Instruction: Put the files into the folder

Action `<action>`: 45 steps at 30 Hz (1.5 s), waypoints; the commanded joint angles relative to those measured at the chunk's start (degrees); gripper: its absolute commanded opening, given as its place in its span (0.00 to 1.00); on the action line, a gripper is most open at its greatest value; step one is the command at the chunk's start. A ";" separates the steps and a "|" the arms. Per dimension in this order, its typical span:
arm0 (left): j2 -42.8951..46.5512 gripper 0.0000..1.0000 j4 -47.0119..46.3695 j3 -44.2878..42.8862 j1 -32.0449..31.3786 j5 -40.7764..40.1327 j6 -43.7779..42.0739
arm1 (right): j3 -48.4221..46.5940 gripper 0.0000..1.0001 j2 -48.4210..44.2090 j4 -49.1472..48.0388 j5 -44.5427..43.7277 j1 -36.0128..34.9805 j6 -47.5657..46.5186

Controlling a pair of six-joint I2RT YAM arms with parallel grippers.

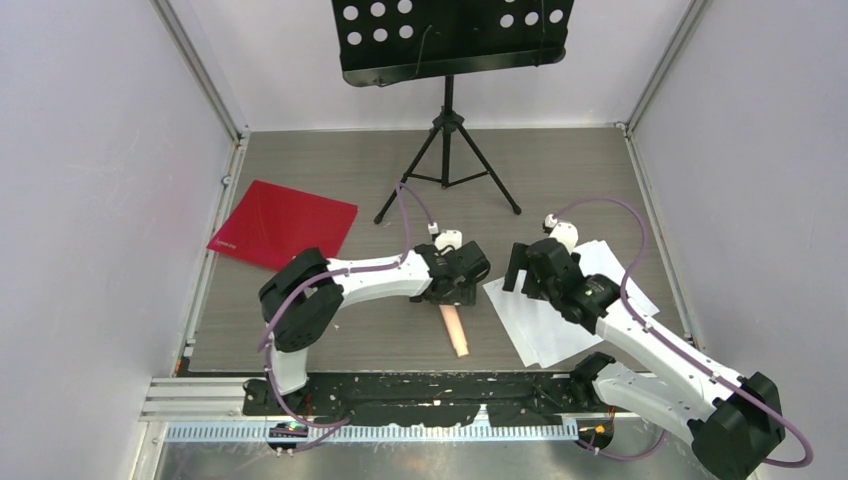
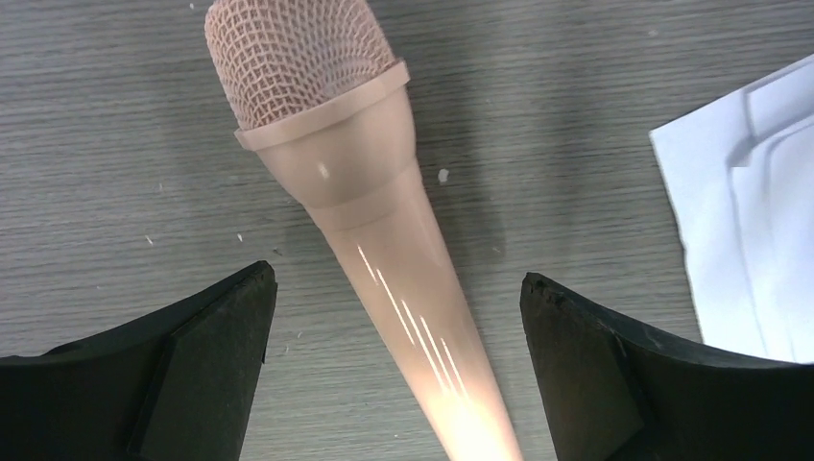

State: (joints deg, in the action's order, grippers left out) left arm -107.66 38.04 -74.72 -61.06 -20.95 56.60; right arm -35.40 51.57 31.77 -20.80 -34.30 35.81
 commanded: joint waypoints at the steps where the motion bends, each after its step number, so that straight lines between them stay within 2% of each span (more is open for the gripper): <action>1: 0.45 0.93 -1.50 2.11 -0.01 0.32 0.52 | 0.32 0.95 -1.54 -0.77 0.56 0.65 -1.51; 7: 3.65 0.85 -3.63 8.16 1.43 1.51 2.09 | 1.21 0.95 -1.55 -1.97 1.42 0.88 -1.45; 10: 5.96 0.74 -3.87 11.38 2.90 2.01 3.49 | 1.47 0.95 -1.12 -2.61 2.01 0.91 -1.32; 16: 15.23 0.20 -5.12 21.12 6.94 1.88 5.38 | 1.56 0.95 -0.75 -3.86 2.91 0.99 -1.40; 18: 19.71 0.09 -3.52 23.44 7.77 0.33 5.77 | 1.39 0.95 -0.50 -4.30 3.17 0.99 -1.55; 19: 22.43 0.07 -2.37 24.41 8.19 -0.45 6.00 | 1.30 0.95 -0.26 -4.41 3.15 0.99 -1.63; 23: 35.71 0.06 4.66 29.04 12.77 -2.60 7.69 | -0.11 0.95 0.92 -4.80 3.54 1.02 -2.43; 26: 45.33 0.06 10.24 31.97 21.25 -4.17 7.26 | -1.59 0.95 1.75 -5.66 4.44 0.96 -3.23; 29: 54.19 0.12 13.86 34.93 32.56 -5.35 5.06 | -2.42 0.95 3.16 -6.59 5.69 0.93 -3.76; 32: 60.62 0.15 13.06 38.93 48.99 0.97 1.41 | -3.14 0.95 4.94 -7.79 6.91 0.95 -4.18; 35: 62.46 0.15 9.70 43.57 64.27 6.41 -0.88 | -3.73 0.95 6.30 -8.84 8.62 0.93 -4.38; 40: 56.95 0.14 -0.11 49.57 82.85 13.22 -2.89 | -4.84 0.95 8.99 -9.80 10.93 0.91 -5.47; 43: 51.73 0.13 -4.65 50.06 89.76 16.42 -4.45 | -5.64 0.95 10.12 -9.43 10.95 0.91 -6.57; 45: 48.71 0.12 -6.06 48.94 91.81 16.77 -5.74 | -5.59 0.95 10.49 -9.50 10.87 0.91 -6.97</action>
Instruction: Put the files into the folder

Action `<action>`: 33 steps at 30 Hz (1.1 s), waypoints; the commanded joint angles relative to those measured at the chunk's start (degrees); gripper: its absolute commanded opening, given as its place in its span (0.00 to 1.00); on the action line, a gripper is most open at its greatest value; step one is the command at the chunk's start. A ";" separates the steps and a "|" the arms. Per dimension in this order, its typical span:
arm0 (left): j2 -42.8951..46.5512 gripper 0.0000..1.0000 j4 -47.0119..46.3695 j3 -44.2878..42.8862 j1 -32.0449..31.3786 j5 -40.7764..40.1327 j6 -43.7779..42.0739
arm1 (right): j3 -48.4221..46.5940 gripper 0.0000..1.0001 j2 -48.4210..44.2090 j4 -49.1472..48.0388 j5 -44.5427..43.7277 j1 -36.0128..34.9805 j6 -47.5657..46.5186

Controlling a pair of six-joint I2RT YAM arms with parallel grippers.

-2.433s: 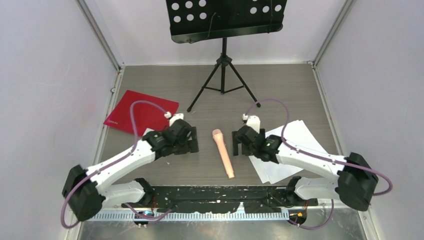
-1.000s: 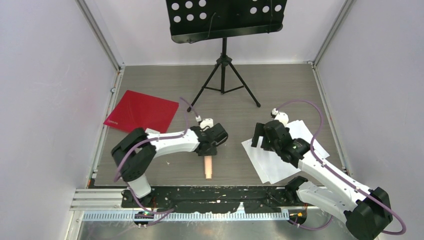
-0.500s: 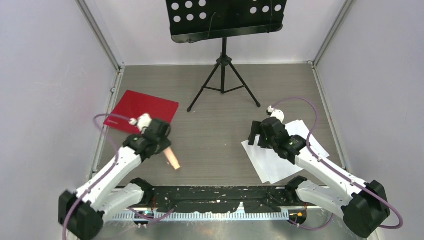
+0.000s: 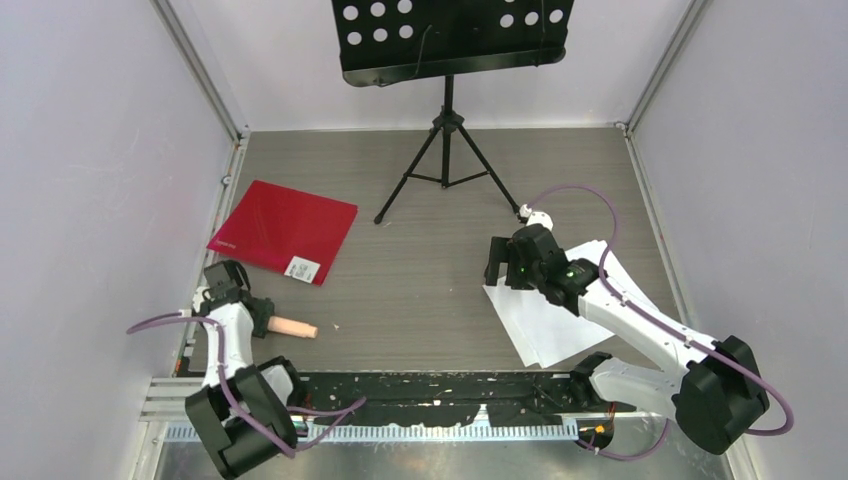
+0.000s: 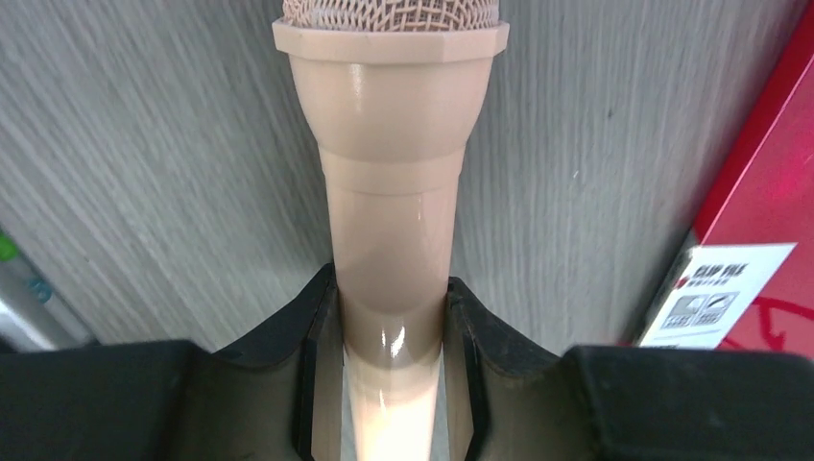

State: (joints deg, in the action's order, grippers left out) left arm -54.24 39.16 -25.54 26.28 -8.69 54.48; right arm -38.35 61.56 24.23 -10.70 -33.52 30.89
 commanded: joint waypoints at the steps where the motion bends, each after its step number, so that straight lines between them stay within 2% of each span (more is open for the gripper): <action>1: -5.58 0.12 -7.46 -0.79 5.03 3.95 -4.13 | -2.58 0.95 0.63 -1.97 0.79 0.16 -2.15; 3: -6.34 0.16 -8.02 -1.65 5.50 2.90 -5.21 | -2.37 0.95 0.99 -2.25 0.89 0.15 -2.27; 8: -6.51 0.65 -4.52 -4.65 5.53 -2.24 -7.15 | -1.44 0.95 1.63 -3.04 0.92 0.12 -2.19; 12: -5.02 0.86 -1.60 -7.00 5.49 -3.46 -7.72 | -1.15 0.95 1.82 -3.82 1.37 0.13 -1.92; 16: -0.48 0.90 2.12 -11.09 3.22 -7.23 -9.52 | -1.44 0.95 1.97 -3.96 1.62 0.14 -1.85; 20: 3.87 0.91 7.81 -18.32 -6.68 -17.92 -9.71 | -1.82 0.95 2.37 -4.30 1.79 0.10 -1.66; 23: 4.45 0.91 8.72 -22.16 -14.04 -17.55 -6.28 | -2.26 0.95 3.11 -4.51 1.96 0.12 -1.35; 27: -3.23 0.92 6.00 -23.47 -21.38 -12.94 0.37 | -2.30 0.95 3.27 -4.87 2.26 0.12 -0.62; 33: -16.31 0.92 -1.78 -25.25 -20.13 -9.16 1.75 | -2.54 0.95 1.52 -3.95 2.50 0.12 -0.60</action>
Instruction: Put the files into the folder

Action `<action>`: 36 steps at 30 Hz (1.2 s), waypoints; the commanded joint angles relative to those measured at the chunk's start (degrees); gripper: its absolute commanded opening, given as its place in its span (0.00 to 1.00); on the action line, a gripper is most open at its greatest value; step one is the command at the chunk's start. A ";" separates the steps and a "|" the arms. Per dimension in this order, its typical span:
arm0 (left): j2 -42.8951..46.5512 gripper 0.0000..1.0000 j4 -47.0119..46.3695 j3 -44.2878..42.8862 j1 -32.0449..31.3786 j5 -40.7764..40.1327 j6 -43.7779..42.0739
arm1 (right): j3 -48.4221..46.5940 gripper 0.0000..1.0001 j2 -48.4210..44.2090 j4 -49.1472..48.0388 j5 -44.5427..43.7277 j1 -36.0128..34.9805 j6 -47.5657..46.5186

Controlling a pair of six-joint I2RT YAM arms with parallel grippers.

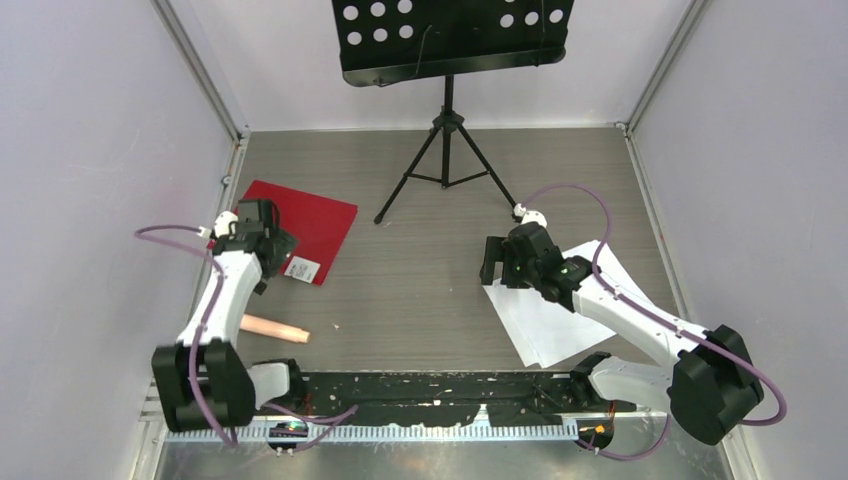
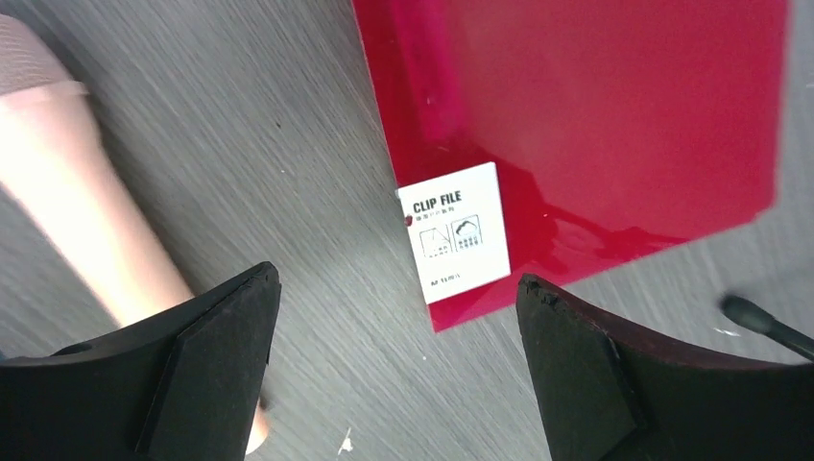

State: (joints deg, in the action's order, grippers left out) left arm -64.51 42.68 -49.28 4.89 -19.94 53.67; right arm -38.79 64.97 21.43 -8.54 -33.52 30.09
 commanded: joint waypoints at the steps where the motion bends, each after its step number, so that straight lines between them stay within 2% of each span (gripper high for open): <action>1: -7.93 0.91 -7.03 -1.68 2.34 3.96 2.68 | -2.09 0.95 -2.05 -1.13 0.33 0.12 0.12; 6: -16.02 0.89 -12.12 -3.73 6.90 9.61 2.09 | -2.53 0.95 -1.47 -1.19 1.05 0.12 -0.18; 10: -19.44 0.89 -13.63 -5.72 10.86 9.33 2.80 | -3.13 0.95 -0.18 -2.10 2.15 0.17 -0.46; 15: -22.77 0.90 -13.07 -12.25 16.11 5.87 0.25 | -5.01 0.95 2.53 -2.63 3.91 0.13 -1.25; 20: -29.00 0.91 -14.10 -18.10 20.84 8.48 -1.85 | -6.59 0.95 6.06 -3.47 5.94 0.15 -2.14; 24: -32.84 0.89 -13.67 -19.34 19.98 11.13 -1.77 | -8.00 0.95 9.00 -4.33 6.63 0.13 -2.96; 29: -31.78 0.87 -13.09 -13.75 15.90 8.58 4.77 | -9.58 0.95 12.75 -5.36 7.57 0.12 -2.97; 30: -31.79 0.82 -12.25 -13.14 15.38 8.31 6.23 | -9.76 0.95 13.28 -5.57 7.61 0.16 -2.83; 31: -31.70 0.81 -11.51 -12.26 14.87 8.18 8.10 | -9.75 0.95 13.44 -5.77 7.71 0.10 -2.66; 36: -30.56 0.82 -8.24 -10.43 12.55 6.88 11.97 | -9.18 0.95 14.15 -6.81 7.62 0.12 -2.37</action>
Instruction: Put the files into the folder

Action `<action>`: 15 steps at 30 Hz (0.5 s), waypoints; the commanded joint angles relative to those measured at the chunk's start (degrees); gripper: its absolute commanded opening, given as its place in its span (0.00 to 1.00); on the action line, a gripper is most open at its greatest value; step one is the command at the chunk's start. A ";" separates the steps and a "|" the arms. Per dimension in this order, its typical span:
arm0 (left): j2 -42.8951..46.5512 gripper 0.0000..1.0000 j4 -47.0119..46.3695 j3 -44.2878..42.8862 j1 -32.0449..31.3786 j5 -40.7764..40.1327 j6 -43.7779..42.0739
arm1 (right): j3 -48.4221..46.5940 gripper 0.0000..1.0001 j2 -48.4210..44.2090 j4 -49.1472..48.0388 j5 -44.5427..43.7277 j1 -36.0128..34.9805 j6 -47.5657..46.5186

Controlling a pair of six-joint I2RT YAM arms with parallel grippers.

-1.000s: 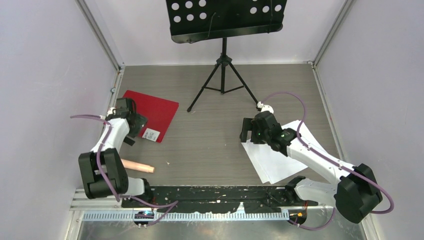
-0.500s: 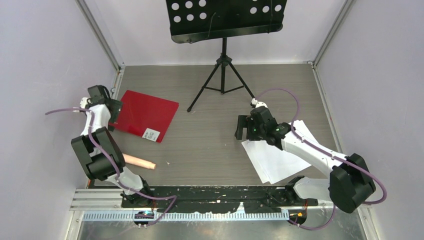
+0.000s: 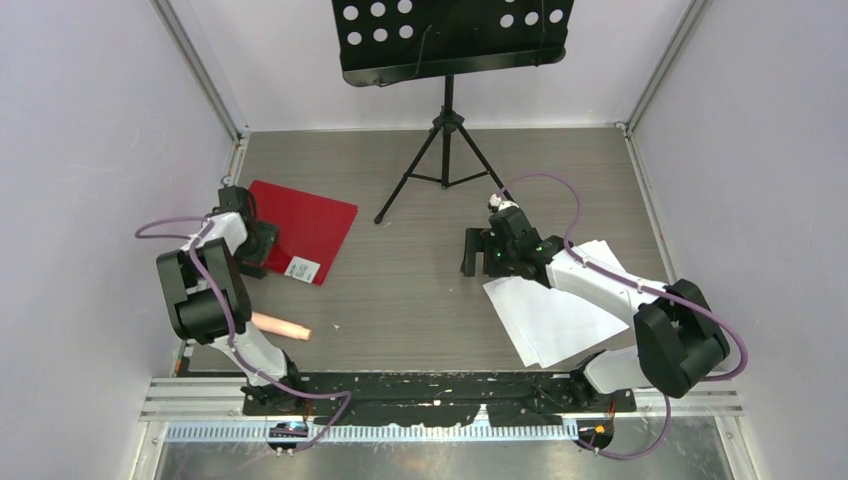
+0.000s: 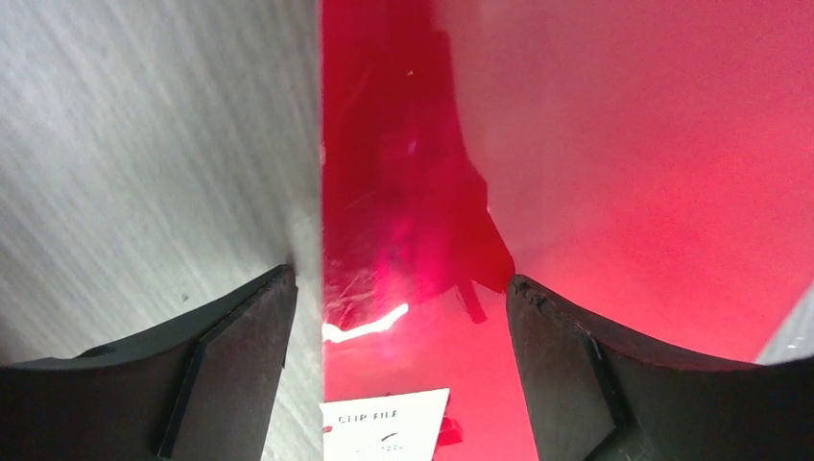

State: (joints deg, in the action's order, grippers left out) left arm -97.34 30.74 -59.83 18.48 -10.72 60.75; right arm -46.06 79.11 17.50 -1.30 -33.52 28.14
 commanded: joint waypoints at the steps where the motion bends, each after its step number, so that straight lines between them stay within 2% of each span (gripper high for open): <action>1: 1.86 0.82 5.13 -0.64 -1.44 -2.38 5.06 | -1.78 0.95 0.17 -3.16 0.36 0.12 -0.23; 9: -3.88 0.74 14.22 -7.31 -6.05 -4.18 9.37 | -0.67 0.95 0.79 -4.12 0.51 0.15 0.58; 11: -4.80 0.65 14.35 -7.75 -7.02 -4.14 9.75 | -0.32 0.95 0.44 -4.20 0.37 0.12 0.62; 15: -5.86 0.39 13.79 -7.32 -8.61 -4.02 9.87 | 0.02 0.95 -0.12 -3.99 0.00 0.15 0.46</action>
State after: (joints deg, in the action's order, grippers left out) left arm -102.30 42.52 -66.11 11.11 -13.21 69.19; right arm -46.04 80.29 15.38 -1.08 -33.52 28.58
